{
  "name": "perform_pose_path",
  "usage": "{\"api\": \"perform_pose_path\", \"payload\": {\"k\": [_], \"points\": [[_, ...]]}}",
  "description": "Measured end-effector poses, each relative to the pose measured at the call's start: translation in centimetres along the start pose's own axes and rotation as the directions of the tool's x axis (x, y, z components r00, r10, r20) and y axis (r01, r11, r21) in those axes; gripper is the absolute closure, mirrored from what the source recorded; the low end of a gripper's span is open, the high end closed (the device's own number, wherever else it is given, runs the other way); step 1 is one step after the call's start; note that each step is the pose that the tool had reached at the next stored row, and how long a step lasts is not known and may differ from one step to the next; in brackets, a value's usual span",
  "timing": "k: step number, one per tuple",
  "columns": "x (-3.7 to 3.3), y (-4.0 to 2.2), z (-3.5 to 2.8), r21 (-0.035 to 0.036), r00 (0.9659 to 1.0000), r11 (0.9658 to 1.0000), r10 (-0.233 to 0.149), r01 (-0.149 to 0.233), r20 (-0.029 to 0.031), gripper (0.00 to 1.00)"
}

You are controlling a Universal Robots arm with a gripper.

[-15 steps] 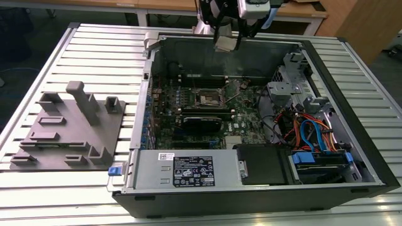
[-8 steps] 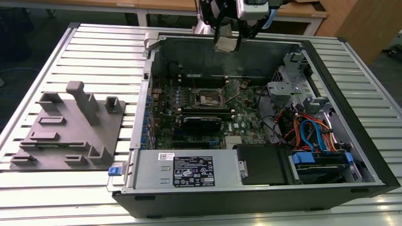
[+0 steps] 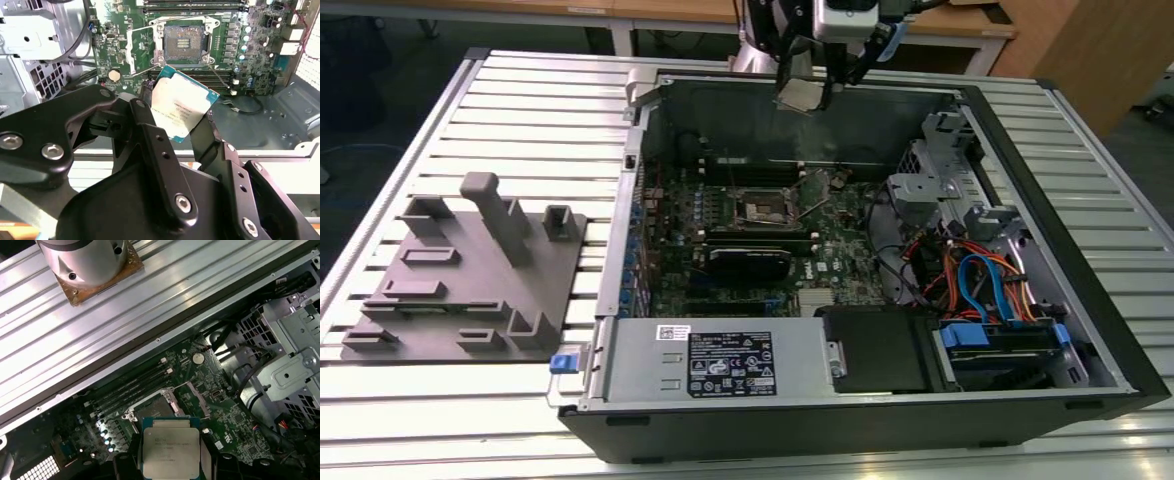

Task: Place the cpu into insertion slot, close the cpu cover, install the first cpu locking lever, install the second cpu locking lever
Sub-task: 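Place the cpu into insertion slot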

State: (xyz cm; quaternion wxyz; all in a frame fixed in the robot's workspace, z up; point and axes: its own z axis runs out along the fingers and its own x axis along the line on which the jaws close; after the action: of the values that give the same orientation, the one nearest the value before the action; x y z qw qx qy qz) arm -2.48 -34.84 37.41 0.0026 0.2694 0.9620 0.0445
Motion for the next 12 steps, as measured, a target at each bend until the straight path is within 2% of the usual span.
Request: {"api": "perform_pose_path", "payload": {"k": [12], "points": [[0.00, 0.00, 0.00, -0.0002, 1.0000, 1.0000, 0.004, -0.004, 0.0004, 0.46]]}}
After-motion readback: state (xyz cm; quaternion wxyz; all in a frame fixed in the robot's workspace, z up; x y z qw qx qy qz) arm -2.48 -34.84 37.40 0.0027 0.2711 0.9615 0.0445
